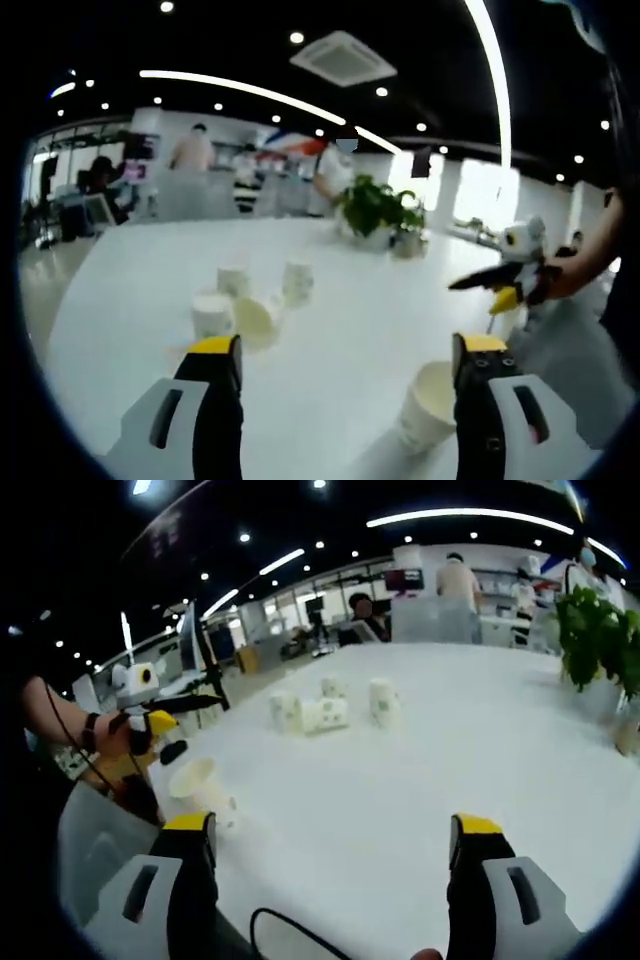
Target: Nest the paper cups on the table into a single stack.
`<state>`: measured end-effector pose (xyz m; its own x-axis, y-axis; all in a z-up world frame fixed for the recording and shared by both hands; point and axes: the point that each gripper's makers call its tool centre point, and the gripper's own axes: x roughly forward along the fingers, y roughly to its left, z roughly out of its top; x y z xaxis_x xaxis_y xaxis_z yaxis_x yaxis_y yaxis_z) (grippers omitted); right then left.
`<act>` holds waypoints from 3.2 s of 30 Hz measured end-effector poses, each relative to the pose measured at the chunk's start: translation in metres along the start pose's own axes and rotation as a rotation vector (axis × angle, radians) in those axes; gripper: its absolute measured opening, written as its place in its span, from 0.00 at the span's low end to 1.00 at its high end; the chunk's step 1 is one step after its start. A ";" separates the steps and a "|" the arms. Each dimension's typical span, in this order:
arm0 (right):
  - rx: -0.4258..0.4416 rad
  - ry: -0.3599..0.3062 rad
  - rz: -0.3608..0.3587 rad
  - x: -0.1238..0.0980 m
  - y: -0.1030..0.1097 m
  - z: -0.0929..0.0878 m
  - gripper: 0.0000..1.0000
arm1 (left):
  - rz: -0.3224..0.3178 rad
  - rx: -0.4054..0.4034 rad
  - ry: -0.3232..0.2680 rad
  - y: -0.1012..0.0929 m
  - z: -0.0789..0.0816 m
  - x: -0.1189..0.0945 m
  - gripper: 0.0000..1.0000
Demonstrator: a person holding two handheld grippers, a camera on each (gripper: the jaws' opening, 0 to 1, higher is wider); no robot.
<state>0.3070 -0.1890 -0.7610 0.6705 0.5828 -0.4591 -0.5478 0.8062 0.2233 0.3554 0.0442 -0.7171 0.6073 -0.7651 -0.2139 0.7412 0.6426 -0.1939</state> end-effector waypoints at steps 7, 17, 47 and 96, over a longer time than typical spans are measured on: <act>0.014 -0.002 0.012 0.000 0.003 -0.005 0.95 | 0.004 -0.011 0.017 0.007 -0.003 0.017 0.85; 0.042 -0.018 0.018 -0.008 -0.002 -0.005 0.95 | 0.013 -0.068 0.011 0.013 -0.007 0.041 0.86; 0.200 -0.108 0.023 -0.016 -0.013 0.005 0.93 | 0.023 -0.184 0.063 0.038 -0.033 0.108 0.80; 0.277 -0.101 0.065 -0.003 0.004 -0.004 0.90 | -0.013 -0.318 0.026 0.054 -0.033 0.147 0.26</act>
<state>0.3010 -0.1876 -0.7618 0.6922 0.6303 -0.3516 -0.4433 0.7558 0.4819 0.4754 -0.0316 -0.7903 0.5879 -0.7745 -0.2336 0.6199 0.6168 -0.4850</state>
